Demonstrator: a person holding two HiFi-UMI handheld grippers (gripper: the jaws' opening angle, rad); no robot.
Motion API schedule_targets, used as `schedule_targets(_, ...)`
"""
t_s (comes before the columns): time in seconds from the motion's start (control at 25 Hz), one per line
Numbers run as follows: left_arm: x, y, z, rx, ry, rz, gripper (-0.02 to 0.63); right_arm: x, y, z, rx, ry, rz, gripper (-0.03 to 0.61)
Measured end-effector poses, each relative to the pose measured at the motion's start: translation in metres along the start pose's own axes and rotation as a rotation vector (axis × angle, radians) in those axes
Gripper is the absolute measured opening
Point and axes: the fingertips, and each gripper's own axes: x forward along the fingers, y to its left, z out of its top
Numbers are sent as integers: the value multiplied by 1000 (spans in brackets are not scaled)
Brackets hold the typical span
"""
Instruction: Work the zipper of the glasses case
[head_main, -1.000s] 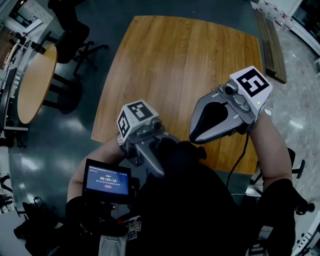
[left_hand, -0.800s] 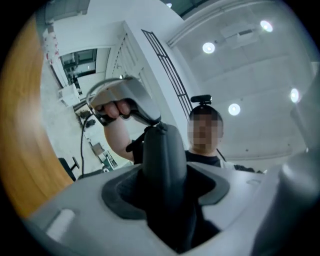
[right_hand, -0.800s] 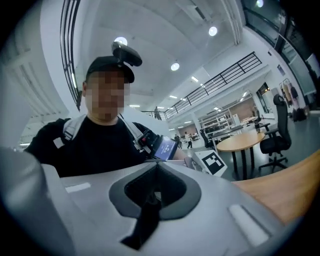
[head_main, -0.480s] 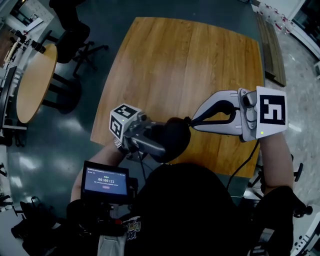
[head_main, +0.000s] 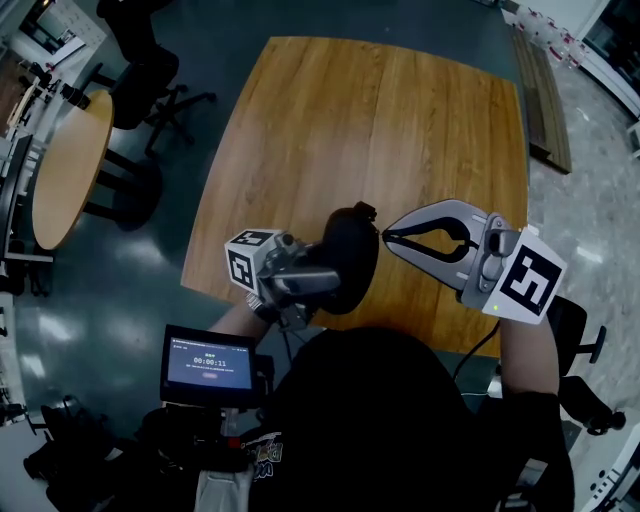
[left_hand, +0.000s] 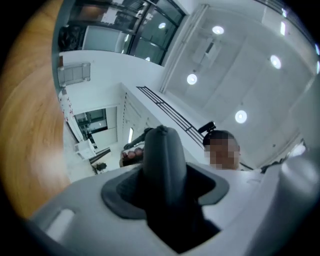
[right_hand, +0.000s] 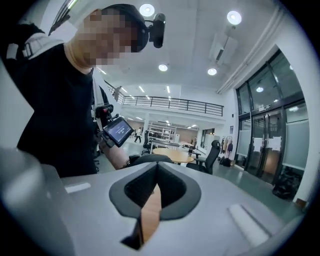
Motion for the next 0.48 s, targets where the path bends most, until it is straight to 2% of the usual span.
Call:
schedule_targets(0.08,-3,-4,-3,-62,19,-31,253,0,7,-3,-65,44,-7,7)
schedule_targets(0.2,-12,-8,-10,-141,104,-33,255,1,19,-9,-134,109,42,6)
schedule_targets(0.36,-17,-6,-16,-199,173,-23,258,-1,24,-15,-62,89,83,6)
schedule_targets(0.48,-16,-3,-14,-158,167,-4,258,-1,22,-15,-10,67,55,6)
